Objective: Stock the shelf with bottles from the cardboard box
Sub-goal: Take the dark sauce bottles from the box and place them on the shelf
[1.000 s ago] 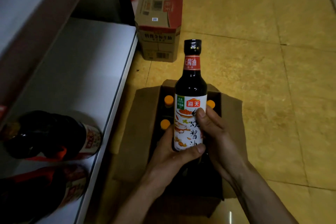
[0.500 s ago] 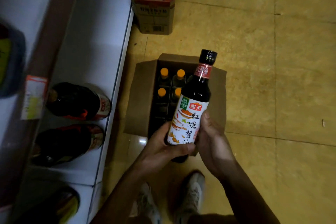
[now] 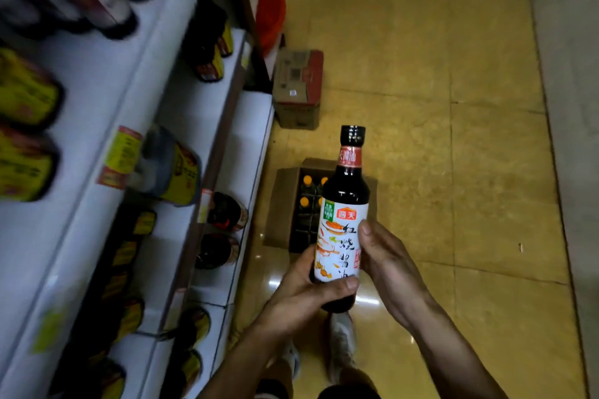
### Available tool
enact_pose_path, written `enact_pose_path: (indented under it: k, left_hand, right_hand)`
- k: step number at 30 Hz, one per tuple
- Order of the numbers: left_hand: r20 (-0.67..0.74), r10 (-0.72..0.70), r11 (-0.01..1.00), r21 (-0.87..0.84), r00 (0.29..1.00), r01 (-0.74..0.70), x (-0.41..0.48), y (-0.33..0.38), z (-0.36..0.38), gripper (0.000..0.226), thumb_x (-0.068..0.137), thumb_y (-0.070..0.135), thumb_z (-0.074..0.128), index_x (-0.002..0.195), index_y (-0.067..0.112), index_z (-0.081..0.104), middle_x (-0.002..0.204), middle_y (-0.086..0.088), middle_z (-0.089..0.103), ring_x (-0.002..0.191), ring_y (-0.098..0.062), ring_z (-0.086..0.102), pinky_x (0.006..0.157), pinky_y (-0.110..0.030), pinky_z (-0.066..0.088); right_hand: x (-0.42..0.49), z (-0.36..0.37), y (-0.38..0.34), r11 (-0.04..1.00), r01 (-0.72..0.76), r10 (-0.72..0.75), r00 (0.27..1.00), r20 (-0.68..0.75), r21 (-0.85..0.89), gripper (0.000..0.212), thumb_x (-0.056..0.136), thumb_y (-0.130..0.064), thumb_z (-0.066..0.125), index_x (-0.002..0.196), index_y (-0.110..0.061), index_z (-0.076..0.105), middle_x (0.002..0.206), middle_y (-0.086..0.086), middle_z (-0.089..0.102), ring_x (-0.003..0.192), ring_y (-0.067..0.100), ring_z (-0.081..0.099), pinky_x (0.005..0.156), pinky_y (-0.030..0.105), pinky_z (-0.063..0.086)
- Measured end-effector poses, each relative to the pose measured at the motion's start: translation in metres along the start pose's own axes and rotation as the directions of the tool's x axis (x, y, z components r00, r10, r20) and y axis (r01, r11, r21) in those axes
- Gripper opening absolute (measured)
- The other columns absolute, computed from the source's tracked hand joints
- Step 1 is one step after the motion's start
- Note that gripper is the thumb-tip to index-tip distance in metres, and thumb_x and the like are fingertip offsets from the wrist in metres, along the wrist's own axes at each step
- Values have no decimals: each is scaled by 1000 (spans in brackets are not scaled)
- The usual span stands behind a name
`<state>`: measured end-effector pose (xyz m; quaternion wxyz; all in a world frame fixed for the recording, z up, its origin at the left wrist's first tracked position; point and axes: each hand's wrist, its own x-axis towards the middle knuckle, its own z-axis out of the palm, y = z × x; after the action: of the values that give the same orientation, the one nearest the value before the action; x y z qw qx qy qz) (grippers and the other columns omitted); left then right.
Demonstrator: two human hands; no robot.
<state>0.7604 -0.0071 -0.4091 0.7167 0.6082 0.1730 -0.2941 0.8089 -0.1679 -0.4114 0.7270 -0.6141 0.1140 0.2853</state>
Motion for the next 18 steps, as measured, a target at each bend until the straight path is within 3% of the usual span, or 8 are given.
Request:
enact_pose_path:
  k: [8,11,15,18]
  left_hand:
    - [-104,129,992,16,986,-128,-96,97,37,52,85,8,81,132,15,59,122,-4,75,113,-20,71,92,-29,56]
    - [-168,218,976,20,961,-218,-124,132,47,51,84,8,81,130,16,61,119,-3,76,110,-21,72,90,-28,57]
    - [-216,313,949,46,925,-311,-155,169,51,54,84,16,83,133,17,59,122,-3,75,113,-22,71,100,-38,57]
    - [-259,347,936,33,901,-350,-179,189,51,53,85,16,82,133,20,58,122,-2,75,112,-21,72,100,-40,57]
  right_hand:
    - [-69,18,-116,994,100,-95,986,138,-36,77,73,-68,76,137,-28,61,138,4,66,128,27,63,110,60,44]
    - [-87,28,-163,976,197,-170,956,238,-95,70,78,-64,75,134,-26,62,134,3,68,127,25,64,109,53,48]
    - [-101,49,-212,939,320,-261,900,349,-123,42,94,-37,58,132,-20,61,124,3,74,120,24,68,100,44,53]
    - [-111,68,-238,914,390,-313,856,412,-115,53,91,-51,66,135,-22,61,129,3,71,123,24,66,103,46,50]
